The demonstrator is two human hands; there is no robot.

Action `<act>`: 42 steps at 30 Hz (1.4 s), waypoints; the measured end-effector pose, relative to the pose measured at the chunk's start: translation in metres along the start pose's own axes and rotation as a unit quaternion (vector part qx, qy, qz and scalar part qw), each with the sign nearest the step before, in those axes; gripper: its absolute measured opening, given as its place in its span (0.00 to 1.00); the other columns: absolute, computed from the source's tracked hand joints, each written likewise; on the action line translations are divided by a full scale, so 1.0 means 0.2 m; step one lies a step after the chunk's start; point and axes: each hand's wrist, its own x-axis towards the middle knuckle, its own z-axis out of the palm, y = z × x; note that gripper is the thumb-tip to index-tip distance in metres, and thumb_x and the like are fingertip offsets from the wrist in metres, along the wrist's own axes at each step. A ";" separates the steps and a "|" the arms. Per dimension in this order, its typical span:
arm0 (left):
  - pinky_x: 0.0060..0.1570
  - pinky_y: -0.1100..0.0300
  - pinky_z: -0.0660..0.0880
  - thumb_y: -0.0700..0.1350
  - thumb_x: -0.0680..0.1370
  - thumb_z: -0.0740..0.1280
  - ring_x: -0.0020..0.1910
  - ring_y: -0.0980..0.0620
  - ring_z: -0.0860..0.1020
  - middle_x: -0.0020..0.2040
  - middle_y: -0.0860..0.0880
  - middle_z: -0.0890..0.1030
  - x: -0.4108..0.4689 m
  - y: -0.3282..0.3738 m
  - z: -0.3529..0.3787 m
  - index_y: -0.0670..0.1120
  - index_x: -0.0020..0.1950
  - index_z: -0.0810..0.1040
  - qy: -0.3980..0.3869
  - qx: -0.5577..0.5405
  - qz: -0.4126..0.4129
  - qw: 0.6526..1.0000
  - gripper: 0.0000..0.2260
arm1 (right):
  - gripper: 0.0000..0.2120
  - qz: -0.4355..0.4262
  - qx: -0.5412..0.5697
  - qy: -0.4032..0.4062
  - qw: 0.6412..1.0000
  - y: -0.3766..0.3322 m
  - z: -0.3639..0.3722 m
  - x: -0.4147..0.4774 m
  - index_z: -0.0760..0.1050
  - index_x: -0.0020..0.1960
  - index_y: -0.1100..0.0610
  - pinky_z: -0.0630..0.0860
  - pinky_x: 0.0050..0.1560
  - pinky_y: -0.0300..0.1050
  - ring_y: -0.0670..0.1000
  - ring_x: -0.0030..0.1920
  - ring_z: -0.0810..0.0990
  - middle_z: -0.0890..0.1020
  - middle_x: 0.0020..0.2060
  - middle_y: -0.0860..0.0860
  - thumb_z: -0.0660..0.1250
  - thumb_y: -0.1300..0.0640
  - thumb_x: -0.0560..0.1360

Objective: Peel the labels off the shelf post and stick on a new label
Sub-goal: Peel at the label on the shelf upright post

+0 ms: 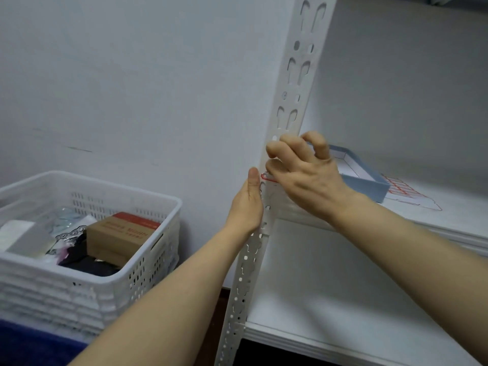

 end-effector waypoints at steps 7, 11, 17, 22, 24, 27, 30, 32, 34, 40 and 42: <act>0.70 0.51 0.62 0.73 0.66 0.37 0.70 0.49 0.67 0.69 0.47 0.73 0.01 0.00 0.01 0.54 0.70 0.69 0.006 0.021 0.006 1.000 0.42 | 0.16 -0.068 -0.001 -0.030 0.997 0.02 0.05 0.01 0.74 0.38 0.56 0.61 0.58 0.46 0.51 0.55 0.67 0.67 0.52 0.50 0.51 0.66 0.75; 0.70 0.51 0.63 0.74 0.66 0.37 0.69 0.48 0.68 0.68 0.46 0.74 0.01 -0.01 0.01 0.53 0.70 0.69 0.008 0.025 0.002 1.000 0.44 | 0.15 -0.063 0.013 -0.035 0.997 0.02 0.05 0.01 0.74 0.39 0.57 0.60 0.59 0.47 0.51 0.56 0.66 0.66 0.53 0.51 0.51 0.66 0.75; 0.70 0.57 0.61 0.67 0.75 0.39 0.71 0.49 0.66 0.70 0.47 0.71 0.02 -0.02 0.01 0.52 0.72 0.67 0.011 0.032 0.013 0.999 0.35 | 0.04 -0.022 0.042 -0.023 0.999 0.02 0.05 -0.03 0.75 0.41 0.59 0.61 0.57 0.46 0.51 0.56 0.67 0.67 0.53 0.50 0.62 0.65 0.70; 0.71 0.53 0.62 0.71 0.68 0.37 0.71 0.48 0.67 0.70 0.48 0.72 0.02 -0.03 0.01 0.54 0.72 0.67 0.015 0.040 0.013 0.999 0.41 | 0.04 0.037 0.074 0.007 0.997 0.01 0.05 -0.07 0.72 0.44 0.60 0.61 0.56 0.46 0.52 0.54 0.68 0.67 0.52 0.50 0.62 0.65 0.71; 0.70 0.52 0.63 0.73 0.66 0.36 0.70 0.48 0.68 0.69 0.48 0.72 0.02 -0.03 0.01 0.55 0.71 0.67 0.015 0.043 0.015 0.999 0.43 | 0.03 0.069 0.087 0.016 0.994 0.01 0.04 -0.07 0.72 0.44 0.59 0.60 0.56 0.46 0.52 0.53 0.68 0.67 0.52 0.50 0.63 0.65 0.71; 0.69 0.50 0.64 0.75 0.65 0.35 0.69 0.47 0.69 0.68 0.48 0.73 0.02 -0.03 0.01 0.55 0.71 0.68 0.019 0.042 0.011 0.999 0.44 | 0.03 0.117 0.095 0.011 0.989 0.02 0.01 -0.08 0.75 0.40 0.56 0.57 0.58 0.46 0.52 0.53 0.69 0.68 0.52 0.49 0.68 0.62 0.71; 0.70 0.51 0.63 0.73 0.66 0.36 0.70 0.47 0.68 0.69 0.48 0.72 0.02 -0.02 0.01 0.55 0.71 0.67 0.019 0.041 0.006 0.999 0.43 | 0.03 0.107 0.088 0.004 0.990 0.04 0.01 -0.09 0.79 0.45 0.54 0.59 0.58 0.47 0.51 0.54 0.70 0.69 0.54 0.48 0.69 0.55 0.73; 0.70 0.51 0.63 0.73 0.66 0.37 0.69 0.47 0.68 0.69 0.48 0.73 0.01 -0.02 0.01 0.55 0.71 0.67 0.019 0.036 0.003 0.999 0.43 | 0.02 0.084 0.081 0.016 0.993 0.04 0.01 -0.07 0.80 0.45 0.52 0.61 0.56 0.49 0.51 0.54 0.71 0.74 0.53 0.48 0.70 0.55 0.73; 0.70 0.51 0.63 0.74 0.66 0.37 0.69 0.48 0.69 0.69 0.48 0.73 0.01 -0.02 0.01 0.55 0.71 0.67 0.018 0.031 -0.003 0.999 0.43 | 0.04 0.060 0.069 0.024 0.996 0.05 0.02 -0.05 0.80 0.39 0.51 0.62 0.56 0.49 0.51 0.53 0.72 0.79 0.51 0.49 0.71 0.57 0.72; 0.70 0.53 0.63 0.73 0.66 0.37 0.69 0.49 0.69 0.68 0.48 0.73 0.00 -0.01 0.01 0.53 0.70 0.68 0.015 0.035 -0.003 0.999 0.43 | 0.12 0.000 0.063 0.015 0.998 0.05 0.02 -0.01 0.72 0.32 0.54 0.62 0.55 0.47 0.49 0.53 0.71 0.75 0.51 0.47 0.65 0.65 0.71; 0.69 0.52 0.63 0.73 0.66 0.36 0.69 0.48 0.69 0.68 0.48 0.74 0.00 -0.01 0.01 0.54 0.70 0.68 0.016 0.035 -0.004 0.999 0.43 | 0.10 0.001 0.052 0.001 0.999 0.04 0.02 -0.02 0.73 0.33 0.54 0.62 0.55 0.45 0.49 0.53 0.70 0.70 0.51 0.47 0.65 0.66 0.70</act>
